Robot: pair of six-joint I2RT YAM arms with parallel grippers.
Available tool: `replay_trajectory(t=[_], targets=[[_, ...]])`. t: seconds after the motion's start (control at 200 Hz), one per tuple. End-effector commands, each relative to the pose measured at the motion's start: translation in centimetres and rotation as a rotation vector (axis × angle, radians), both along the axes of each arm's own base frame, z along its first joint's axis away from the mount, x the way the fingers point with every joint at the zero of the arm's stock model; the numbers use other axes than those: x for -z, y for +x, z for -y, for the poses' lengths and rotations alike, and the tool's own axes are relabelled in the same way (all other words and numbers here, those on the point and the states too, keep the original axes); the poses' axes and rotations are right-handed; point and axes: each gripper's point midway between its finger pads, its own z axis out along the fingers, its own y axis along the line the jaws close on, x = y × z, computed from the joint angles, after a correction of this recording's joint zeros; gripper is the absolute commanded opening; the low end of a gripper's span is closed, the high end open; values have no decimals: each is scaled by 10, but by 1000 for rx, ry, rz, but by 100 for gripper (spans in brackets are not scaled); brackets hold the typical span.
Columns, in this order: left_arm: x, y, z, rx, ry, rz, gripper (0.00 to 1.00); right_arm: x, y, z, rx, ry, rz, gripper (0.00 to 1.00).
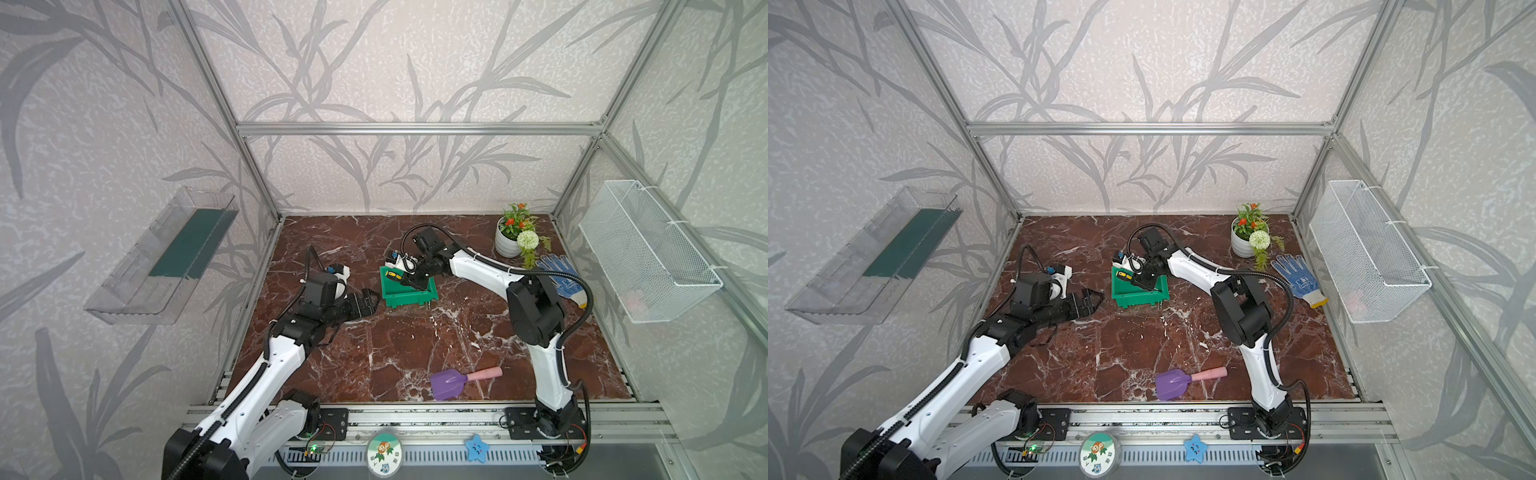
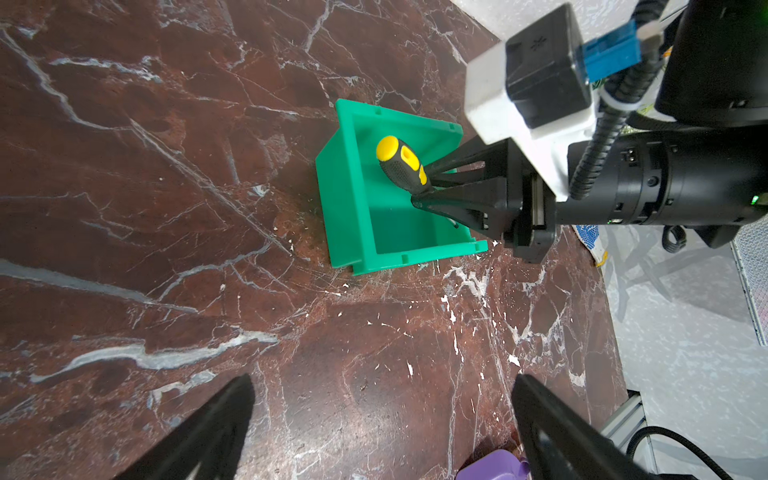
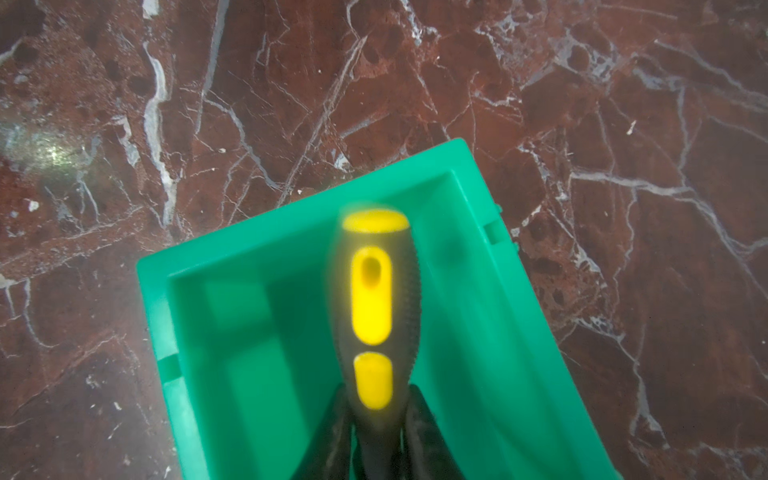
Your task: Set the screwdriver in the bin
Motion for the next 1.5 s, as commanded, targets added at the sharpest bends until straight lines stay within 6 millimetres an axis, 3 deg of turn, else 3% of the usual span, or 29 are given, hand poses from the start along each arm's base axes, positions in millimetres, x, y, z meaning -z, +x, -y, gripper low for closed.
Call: replay_trajectory(t=[0.0,0.255,0.475,0.77,0.88,1.035,1.05,1.12,1.24,1.34,1.395,1.495], targets=[[-5,0,-1,11,0,13,99,7,5,4,20,-41,-3,26],[-8,2,-2,5,-20,19,99,9,9,4,49,-44,-15,35],[-9,1,-4,0,-23,29,99,-12,15,3,68,-20,31,37],[-10,1,-4,3,-33,28,99,-76,27,13,185,87,209,40],[-8,2,-5,-3,-32,25,99,-104,36,30,287,121,338,44],[-6,5,-7,-16,-34,16,99,-145,46,73,481,217,479,80],[-5,5,-7,-17,-36,14,99,-156,45,80,509,240,498,83],[-2,8,-7,-23,-47,5,99,-173,46,111,641,316,518,89],[3,13,-6,-35,-64,-19,99,-182,41,170,872,430,484,99],[3,20,-9,-53,-59,-22,99,-170,32,226,1082,435,485,99],[1,26,-15,-79,-31,-4,99,-152,26,264,1237,390,486,99],[-6,40,-50,-225,123,40,99,-122,6,319,1437,253,519,99]])
